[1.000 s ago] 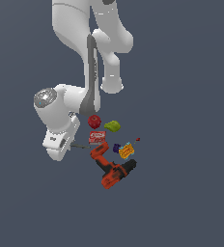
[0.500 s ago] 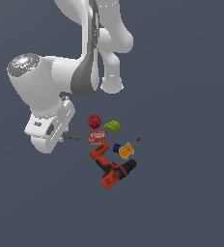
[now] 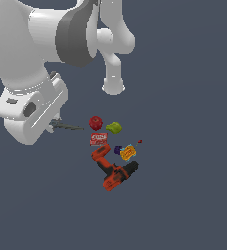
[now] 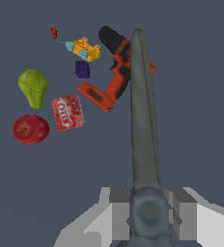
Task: Pick up a designated object from a clutter of objects.
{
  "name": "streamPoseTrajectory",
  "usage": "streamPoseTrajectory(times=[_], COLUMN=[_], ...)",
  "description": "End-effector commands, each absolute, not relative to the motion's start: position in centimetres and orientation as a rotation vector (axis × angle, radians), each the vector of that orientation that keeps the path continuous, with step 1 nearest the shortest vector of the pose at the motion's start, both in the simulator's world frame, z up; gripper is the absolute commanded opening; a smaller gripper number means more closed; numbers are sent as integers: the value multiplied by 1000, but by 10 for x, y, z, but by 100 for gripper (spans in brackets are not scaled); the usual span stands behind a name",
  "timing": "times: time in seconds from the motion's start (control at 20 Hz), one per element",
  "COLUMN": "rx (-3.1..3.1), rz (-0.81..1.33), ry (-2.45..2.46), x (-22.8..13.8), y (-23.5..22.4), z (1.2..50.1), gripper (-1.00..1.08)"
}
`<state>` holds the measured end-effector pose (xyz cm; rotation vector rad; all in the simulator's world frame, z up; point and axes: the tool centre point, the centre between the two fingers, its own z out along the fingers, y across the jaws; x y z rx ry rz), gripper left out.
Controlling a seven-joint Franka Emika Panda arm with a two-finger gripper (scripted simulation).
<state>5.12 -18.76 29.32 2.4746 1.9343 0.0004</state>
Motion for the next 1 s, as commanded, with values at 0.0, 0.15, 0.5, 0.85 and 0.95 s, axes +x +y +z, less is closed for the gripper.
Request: streamPoseTrajectory(times=[0.0,0.15,0.5,0.85,0.95], rx=[2475,2475,2475,2475,2475], rz=[0,0,0,0,0], ry=[1935,1935,1935,1935,1935], x=[55,60,68,71,71], y=[-187,-186,-186,-186,-186], z=[315,336,365,372,371], gripper=[-100,-100,-100,-100,-100])
